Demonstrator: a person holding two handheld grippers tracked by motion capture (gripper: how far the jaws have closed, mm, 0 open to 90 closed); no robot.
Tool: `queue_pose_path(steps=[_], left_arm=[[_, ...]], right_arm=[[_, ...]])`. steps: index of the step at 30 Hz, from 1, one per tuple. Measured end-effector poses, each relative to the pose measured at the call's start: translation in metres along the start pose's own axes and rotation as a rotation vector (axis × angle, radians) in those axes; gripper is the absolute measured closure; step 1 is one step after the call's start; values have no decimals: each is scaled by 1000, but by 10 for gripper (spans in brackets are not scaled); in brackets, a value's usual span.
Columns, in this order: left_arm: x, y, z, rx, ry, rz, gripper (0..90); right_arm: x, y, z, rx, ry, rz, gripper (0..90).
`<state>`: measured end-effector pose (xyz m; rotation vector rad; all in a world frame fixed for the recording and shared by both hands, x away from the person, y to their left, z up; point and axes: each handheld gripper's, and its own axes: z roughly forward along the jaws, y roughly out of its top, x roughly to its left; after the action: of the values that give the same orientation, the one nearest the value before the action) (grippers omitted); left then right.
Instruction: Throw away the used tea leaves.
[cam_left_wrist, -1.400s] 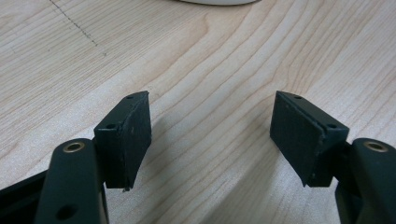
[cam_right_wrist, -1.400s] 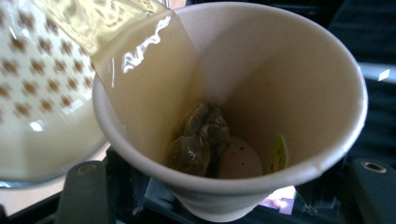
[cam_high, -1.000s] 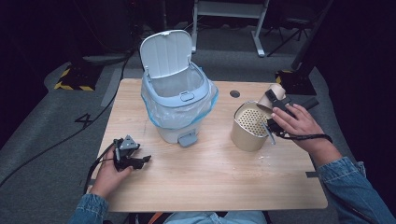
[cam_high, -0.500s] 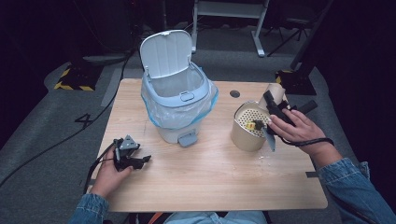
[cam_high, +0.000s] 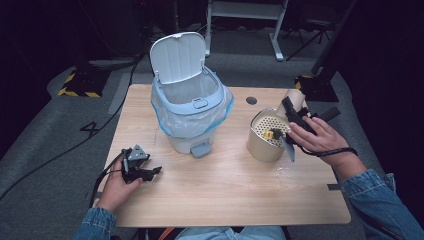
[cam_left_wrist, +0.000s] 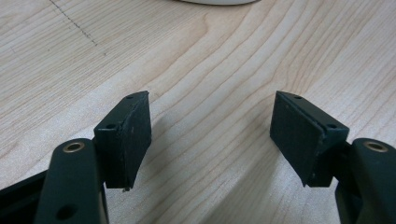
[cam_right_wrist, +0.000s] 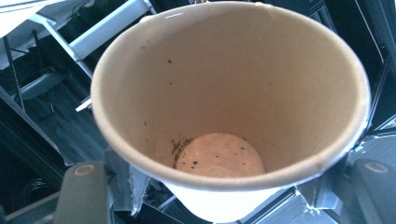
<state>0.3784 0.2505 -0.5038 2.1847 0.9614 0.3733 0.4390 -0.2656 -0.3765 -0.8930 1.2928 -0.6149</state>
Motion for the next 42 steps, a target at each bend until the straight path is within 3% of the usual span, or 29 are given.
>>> queue_pose_path(steps=[4,7,8,10,13,18,21,32,35,38,40,42], left_arm=[[0,0,0,0,0,0,298],[0,0,0,0,0,0,298],[0,0,0,1,1,0,298],[0,0,0,0,0,0,298],[0,0,0,0,0,0,298],[0,0,0,0,0,0,297],[0,1,0,2,-1,2,293],[1,1,1,-1,-2,4,290],[1,1,1,0,-1,9,290],[1,1,1,0,-1,10,290],[1,1,1,-1,-1,9,290],[1,1,1,0,-1,9,290]], right_arm=[[0,-2,1,-24,21,41,308],[2,-8,5,-77,74,155,307],[3,-11,5,-94,90,238,306],[3,-17,7,-123,110,311,305],[4,-27,10,-200,173,510,304],[11,-42,16,-287,259,785,304],[17,-51,20,-333,306,947,303],[46,-75,26,-512,500,1620,301],[53,-79,27,-571,543,1736,301],[57,-81,28,-627,643,1850,300],[58,-81,29,-627,697,1897,300],[59,-82,29,-672,745,1949,299]])
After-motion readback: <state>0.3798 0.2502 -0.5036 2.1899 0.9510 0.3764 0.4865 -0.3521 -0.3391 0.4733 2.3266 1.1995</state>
